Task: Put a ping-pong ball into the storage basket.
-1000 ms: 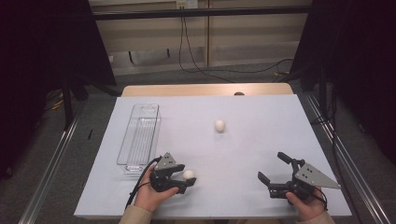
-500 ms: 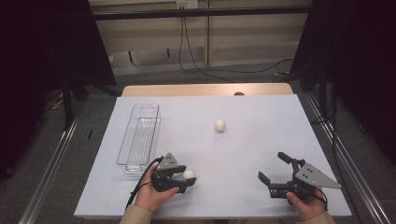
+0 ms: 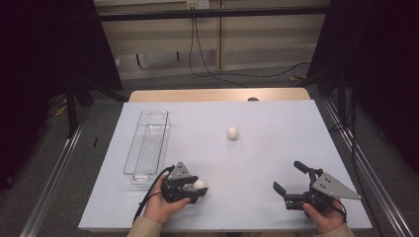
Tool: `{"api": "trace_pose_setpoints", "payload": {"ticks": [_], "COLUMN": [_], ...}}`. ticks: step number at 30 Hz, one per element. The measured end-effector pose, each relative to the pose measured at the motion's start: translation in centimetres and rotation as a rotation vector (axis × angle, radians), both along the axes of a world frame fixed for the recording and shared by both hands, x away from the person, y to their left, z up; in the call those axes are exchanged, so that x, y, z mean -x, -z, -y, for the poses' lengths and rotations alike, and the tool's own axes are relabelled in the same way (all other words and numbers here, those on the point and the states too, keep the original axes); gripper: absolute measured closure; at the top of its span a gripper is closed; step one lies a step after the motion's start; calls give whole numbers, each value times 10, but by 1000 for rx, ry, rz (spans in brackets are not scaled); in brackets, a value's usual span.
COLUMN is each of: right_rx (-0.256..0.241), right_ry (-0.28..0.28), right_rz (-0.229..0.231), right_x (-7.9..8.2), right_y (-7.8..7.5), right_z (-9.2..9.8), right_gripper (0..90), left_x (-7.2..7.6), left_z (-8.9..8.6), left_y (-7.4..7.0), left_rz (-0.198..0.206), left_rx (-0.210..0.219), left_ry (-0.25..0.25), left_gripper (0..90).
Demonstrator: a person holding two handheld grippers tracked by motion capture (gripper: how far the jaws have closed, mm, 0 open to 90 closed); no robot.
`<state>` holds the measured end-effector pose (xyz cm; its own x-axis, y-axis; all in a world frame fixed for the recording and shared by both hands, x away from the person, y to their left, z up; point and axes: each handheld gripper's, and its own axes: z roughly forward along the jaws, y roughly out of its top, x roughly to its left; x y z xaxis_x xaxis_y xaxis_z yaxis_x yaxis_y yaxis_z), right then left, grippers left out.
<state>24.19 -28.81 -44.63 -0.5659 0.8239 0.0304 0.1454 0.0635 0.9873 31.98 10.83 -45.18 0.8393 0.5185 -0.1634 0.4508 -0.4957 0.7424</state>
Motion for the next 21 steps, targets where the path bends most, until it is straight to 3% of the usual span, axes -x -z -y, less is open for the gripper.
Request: {"api": "trace_pose_setpoints", "payload": {"ticks": [21], "right_rx": [2], "right_ry": [-1], "right_rz": [1], "right_x": [0], "right_y": [0], "right_z": [0], "right_gripper": [13], "left_x": [0], "left_z": [2], "left_y": [2], "left_rz": [-2], "left_rx": [-22], "left_ry": [2], "left_gripper": [470]}}
